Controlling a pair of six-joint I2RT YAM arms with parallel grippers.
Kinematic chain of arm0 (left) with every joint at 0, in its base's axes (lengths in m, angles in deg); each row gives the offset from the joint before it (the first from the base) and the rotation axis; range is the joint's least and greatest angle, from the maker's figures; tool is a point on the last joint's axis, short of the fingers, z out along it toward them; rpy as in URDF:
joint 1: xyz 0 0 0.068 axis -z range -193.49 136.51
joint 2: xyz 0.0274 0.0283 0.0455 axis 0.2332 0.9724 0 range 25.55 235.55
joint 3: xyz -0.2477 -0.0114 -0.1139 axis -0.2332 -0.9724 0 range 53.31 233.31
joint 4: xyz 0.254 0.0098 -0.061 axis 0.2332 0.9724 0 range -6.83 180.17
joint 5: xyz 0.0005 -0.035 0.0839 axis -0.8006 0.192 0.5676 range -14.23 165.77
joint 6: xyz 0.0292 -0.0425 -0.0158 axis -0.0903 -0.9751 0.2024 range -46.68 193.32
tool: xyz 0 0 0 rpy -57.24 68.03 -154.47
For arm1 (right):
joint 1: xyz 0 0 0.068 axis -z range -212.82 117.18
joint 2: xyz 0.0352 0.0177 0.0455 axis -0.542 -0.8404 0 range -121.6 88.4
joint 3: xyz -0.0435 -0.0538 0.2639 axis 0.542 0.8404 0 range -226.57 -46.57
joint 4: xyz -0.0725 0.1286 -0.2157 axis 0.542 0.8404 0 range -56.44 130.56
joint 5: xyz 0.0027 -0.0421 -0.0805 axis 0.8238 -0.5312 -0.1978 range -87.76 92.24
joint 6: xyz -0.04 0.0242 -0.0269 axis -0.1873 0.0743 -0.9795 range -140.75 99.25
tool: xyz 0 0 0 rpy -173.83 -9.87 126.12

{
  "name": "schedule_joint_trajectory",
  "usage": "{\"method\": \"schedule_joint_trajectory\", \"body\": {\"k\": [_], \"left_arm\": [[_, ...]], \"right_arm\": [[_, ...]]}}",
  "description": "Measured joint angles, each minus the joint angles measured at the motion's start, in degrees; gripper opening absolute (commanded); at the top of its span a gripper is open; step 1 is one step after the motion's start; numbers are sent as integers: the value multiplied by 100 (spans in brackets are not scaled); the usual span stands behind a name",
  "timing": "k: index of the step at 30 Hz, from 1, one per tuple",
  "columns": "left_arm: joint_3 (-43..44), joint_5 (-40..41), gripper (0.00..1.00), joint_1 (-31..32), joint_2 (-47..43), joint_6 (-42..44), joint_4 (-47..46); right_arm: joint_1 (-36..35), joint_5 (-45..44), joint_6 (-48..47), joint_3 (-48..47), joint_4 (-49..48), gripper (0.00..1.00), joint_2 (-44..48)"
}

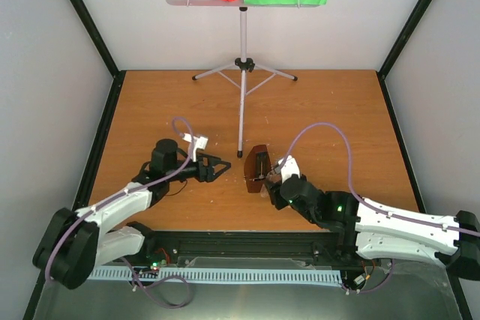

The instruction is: Pack up the instrument practice props

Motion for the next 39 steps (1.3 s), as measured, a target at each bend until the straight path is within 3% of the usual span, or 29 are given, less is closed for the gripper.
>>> {"method": "schedule_joint_trajectory", "body": {"k": [13,39], "left_arm": [[39,321,69,1449,1690,835,-752],[708,385,65,1878,3235,1078,-1523]], "right_arm": [[1215,249,219,472,-234,49,90],[1915,96,-295,682,-1528,50,-498]]}}
